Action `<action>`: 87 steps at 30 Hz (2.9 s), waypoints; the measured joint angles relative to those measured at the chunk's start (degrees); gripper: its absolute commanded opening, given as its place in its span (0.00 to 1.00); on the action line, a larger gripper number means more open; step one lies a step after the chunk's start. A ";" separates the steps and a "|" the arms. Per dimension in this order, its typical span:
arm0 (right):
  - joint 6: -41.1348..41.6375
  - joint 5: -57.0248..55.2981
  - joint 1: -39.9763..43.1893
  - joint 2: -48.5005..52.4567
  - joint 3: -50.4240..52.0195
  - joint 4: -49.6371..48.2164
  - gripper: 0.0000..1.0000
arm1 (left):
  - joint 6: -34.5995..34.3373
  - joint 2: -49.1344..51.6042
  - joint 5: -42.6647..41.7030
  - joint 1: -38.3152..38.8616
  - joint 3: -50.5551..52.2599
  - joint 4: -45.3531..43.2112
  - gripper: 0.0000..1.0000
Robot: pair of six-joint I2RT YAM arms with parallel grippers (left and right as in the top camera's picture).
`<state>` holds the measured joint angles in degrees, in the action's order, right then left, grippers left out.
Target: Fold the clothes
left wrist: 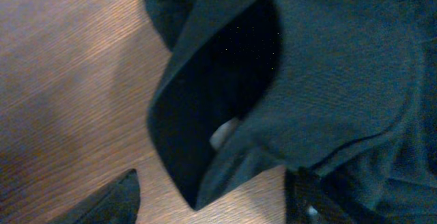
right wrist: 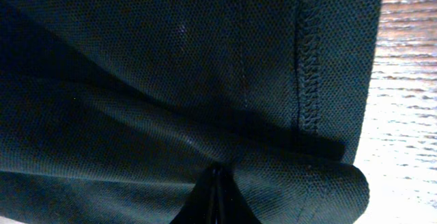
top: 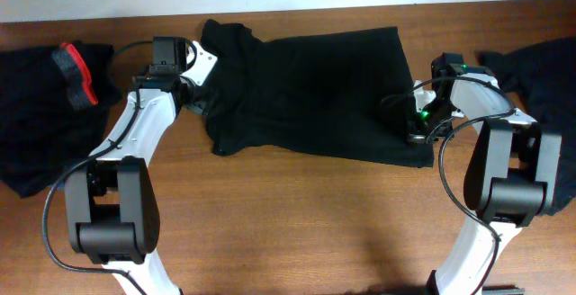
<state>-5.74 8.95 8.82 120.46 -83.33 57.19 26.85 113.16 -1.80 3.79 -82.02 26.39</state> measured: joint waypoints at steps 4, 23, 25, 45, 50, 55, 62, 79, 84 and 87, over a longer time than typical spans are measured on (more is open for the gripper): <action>-0.04 0.00 0.00 0.00 0.00 0.00 0.04 | 0.59 0.76 -4.35 0.00 0.00 -0.98 0.43; 0.00 0.00 0.00 0.00 0.00 0.02 0.04 | -3.39 2.23 7.04 -5.16 0.07 13.73 0.00; -0.02 0.00 0.00 0.00 0.00 0.02 0.04 | -5.55 1.31 8.11 -6.43 0.07 13.73 0.00; 0.00 0.00 0.00 0.00 0.00 0.02 0.04 | -11.74 -2.51 -5.92 -6.78 0.04 25.46 0.76; 0.00 0.00 0.00 0.00 0.00 0.00 0.04 | -14.32 -10.82 -14.45 -6.62 -1.16 25.68 0.62; 0.00 0.00 0.00 0.00 0.00 0.02 0.04 | -21.05 -11.26 -17.40 -4.04 -0.79 26.34 0.43; 0.00 0.00 0.00 0.00 0.00 0.09 0.04 | -26.99 -7.93 -18.10 3.15 1.97 26.32 0.52; 0.00 0.00 0.00 0.00 0.00 0.13 0.04 | -31.01 -4.13 -13.77 4.02 2.78 26.10 0.53; -0.02 0.00 0.00 0.00 0.00 0.13 0.04 | -31.21 -2.51 -12.37 4.02 2.82 26.10 0.44; -0.04 0.00 0.00 0.00 0.00 0.15 0.04 | -31.85 -0.81 -12.33 4.02 2.89 26.10 0.00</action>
<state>-5.78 8.95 8.82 120.46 -83.33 57.34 -4.99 112.36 -14.13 7.81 -79.13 52.49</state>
